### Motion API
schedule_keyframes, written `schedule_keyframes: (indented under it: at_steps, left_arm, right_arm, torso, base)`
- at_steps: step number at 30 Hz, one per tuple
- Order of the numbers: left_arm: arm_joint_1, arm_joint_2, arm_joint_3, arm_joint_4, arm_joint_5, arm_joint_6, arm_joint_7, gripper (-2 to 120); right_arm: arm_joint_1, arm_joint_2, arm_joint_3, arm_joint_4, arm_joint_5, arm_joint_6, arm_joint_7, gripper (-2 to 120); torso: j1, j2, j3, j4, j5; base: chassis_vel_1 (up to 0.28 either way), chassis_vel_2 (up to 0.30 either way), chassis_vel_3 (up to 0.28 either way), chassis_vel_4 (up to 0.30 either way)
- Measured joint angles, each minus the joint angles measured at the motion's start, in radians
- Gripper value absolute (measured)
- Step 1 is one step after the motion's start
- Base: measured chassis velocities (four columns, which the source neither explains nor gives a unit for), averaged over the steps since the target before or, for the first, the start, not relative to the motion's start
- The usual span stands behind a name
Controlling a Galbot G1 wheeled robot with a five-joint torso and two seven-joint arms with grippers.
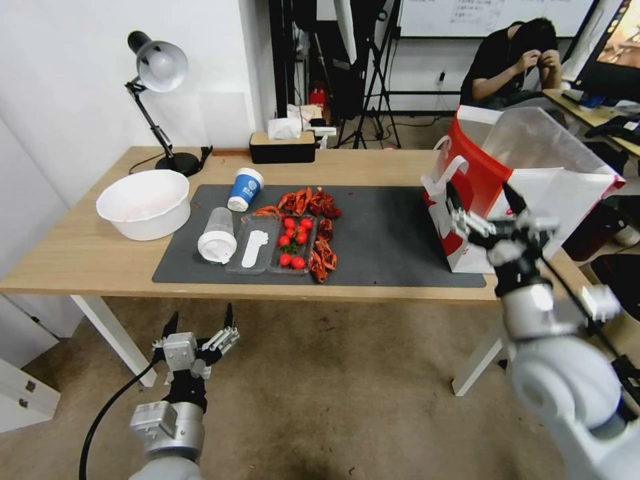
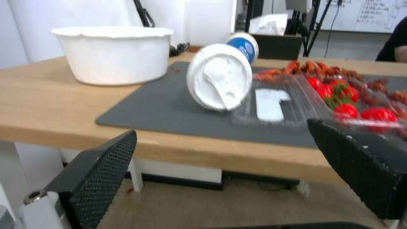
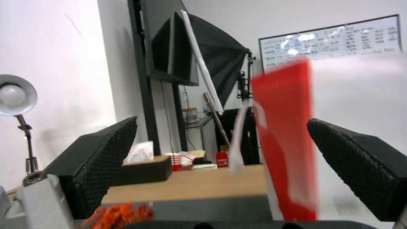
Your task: Pick up the trash from the table and place it into the takeout bag.
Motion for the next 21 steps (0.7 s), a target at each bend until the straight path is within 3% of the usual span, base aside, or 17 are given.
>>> schedule_keyframes:
  at_steps: [8, 21]
  left_arm:
    - [-0.067, 0.025, -0.052, -0.002, -0.068, 0.021, 0.005, 100]
    - [-0.124, 0.068, -0.083, 0.017, -0.122, 0.041, 0.005, 100]
  right_arm:
    - [-0.151, 0.076, 0.010, -0.094, -0.048, 0.192, -0.078, 100]
    - [-0.176, 0.103, 0.003, -0.169, -0.086, 0.272, -0.105, 100]
  torso:
    - [0.000, 0.000, 0.000, 0.0000, 0.0000]
    - [0.000, 0.000, 0.000, 0.0002, 0.0003]
  base:
    - [0.000, 0.000, 0.000, 0.000]
    - [0.000, 0.000, 0.000, 0.000]
